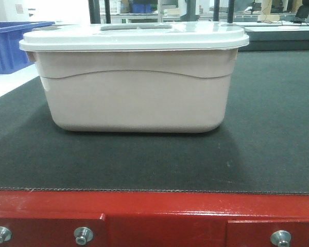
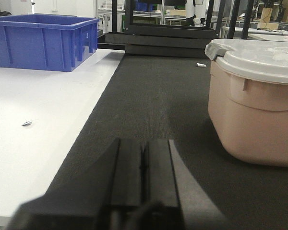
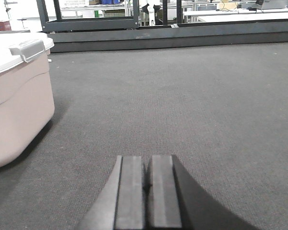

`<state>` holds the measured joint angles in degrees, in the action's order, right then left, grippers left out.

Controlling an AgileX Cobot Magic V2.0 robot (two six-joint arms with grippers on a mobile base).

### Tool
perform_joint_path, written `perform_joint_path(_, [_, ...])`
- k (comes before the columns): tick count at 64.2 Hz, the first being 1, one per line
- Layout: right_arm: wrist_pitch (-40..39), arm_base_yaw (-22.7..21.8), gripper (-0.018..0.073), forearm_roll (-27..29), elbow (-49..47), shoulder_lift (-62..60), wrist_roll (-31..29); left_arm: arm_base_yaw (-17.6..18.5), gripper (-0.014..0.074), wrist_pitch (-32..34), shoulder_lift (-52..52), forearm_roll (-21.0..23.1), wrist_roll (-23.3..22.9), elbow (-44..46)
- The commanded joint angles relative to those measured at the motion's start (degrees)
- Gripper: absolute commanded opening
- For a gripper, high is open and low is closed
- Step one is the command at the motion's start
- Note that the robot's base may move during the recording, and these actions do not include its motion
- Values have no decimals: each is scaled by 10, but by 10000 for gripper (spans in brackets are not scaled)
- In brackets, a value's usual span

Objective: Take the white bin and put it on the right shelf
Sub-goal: 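Move both grippers toward the ends of the pink white-lidded bin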

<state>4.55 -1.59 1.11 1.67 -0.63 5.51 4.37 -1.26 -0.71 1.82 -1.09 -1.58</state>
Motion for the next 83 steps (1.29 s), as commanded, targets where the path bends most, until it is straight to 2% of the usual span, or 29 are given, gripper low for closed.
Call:
perform_joint_path(1, [-50, 1, 70, -4, -3, -4, -2, 3, -118, 46, -7, 1, -3, -13])
perform_joint_path(47, [-70, 1, 70, -4, -3, -4, -2, 3, -118, 52, -7, 1, -3, -13])
perform_joint_path(59, [-68, 1, 70, -4, -3, -4, -2, 3, -117, 113, -7, 2, -3, -12])
perform_joint_path(64, [-68, 1, 70, -3, -3, -4, -2, 3, -117, 141, -7, 22, -3, -7])
perform_joint_path(70, [-89, 1, 70, 0, -7, -4, -2, 3, -117, 150, -1, 44, -3, 20])
perform_joint_path(80, [-105, 1, 70, 22, -67, -1, -2, 3, -117, 126, 31, 42, -3, 108])
perform_joint_path(83, [-105, 1, 70, 25, -93, 7, -2, 3, -117, 117, 52, 27, -3, 143])
